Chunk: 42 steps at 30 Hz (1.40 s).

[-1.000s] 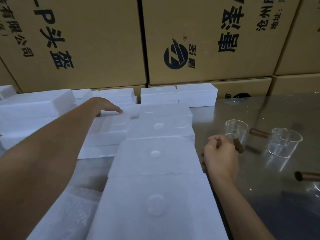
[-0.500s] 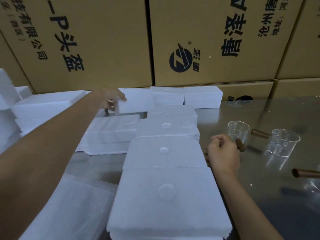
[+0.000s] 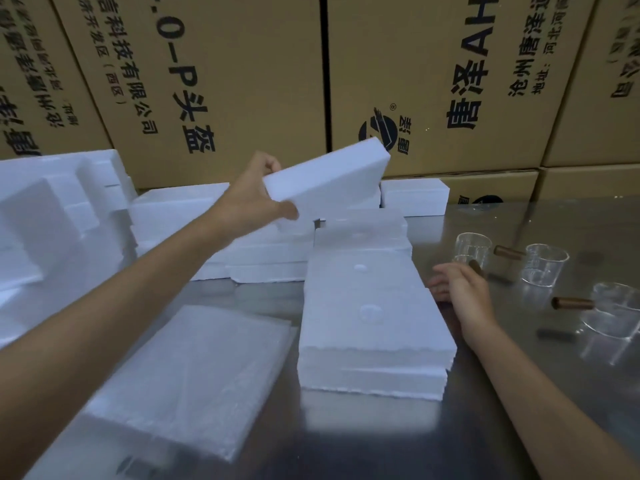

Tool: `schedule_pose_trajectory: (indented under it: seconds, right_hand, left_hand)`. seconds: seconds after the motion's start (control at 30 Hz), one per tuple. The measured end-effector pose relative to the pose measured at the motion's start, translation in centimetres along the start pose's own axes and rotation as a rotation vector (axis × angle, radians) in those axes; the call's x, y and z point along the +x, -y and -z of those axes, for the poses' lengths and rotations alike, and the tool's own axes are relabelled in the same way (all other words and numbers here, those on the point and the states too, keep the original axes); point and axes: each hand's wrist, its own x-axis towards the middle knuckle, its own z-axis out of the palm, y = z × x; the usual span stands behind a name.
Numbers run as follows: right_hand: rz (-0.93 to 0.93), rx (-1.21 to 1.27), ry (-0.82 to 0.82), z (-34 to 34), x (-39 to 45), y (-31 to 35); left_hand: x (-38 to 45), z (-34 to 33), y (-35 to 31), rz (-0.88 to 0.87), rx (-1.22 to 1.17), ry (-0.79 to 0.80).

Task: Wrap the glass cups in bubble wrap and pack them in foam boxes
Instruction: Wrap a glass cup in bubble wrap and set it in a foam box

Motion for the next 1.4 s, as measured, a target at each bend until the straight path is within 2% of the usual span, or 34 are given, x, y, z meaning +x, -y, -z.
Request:
schedule_pose_trajectory:
  seconds: [0.23, 0.4, 0.53, 0.7, 0.9, 1.17, 1.23, 1.4]
  right_hand:
    - [-0.076, 0.15, 0.067, 2.2, -6.0, 1.2]
    - [-0.047, 0.111, 0.113, 4.5, -10.1, 1.4]
    - [-0.105, 0.199, 0.12, 5.2, -12.1, 1.7]
    - [-0.066, 0.157, 0.108, 5.0, -13.1, 1.9]
    - [-0.065, 0.153, 0.101, 4.8, -13.1, 1.6]
    - [0.01, 0.09, 0.023, 5.0, -12.3, 0.4]
    - [-0.04, 0.146, -0.026, 5.2, -11.2, 0.5]
    - [-0.309, 0.45, -0.093, 7.2, -7.1, 1.4]
  left_hand:
    - [-12.6, -1.5, -1.6, -0.218, -0.036, 0.146]
    - [-19.6, -2.5, -1.2, -0.277, -0.041, 0.287]
    - [-23.1, -4.0, 1.1, -0.373, 0.23, 0.367]
    - [-22.8, -5.6, 4.0, -0.412, 0.452, 0.366]
    - [-21.3, -6.9, 4.9, -0.543, 0.54, 0.283]
    - [-18.2, -9.4, 6.4, -0.492, 0.59, 0.256]
    - [-17.6, -10.0, 6.5, -0.479, 0.6, 0.234]
    - [-16.0, -11.5, 6.2, -0.393, 0.59, 0.202]
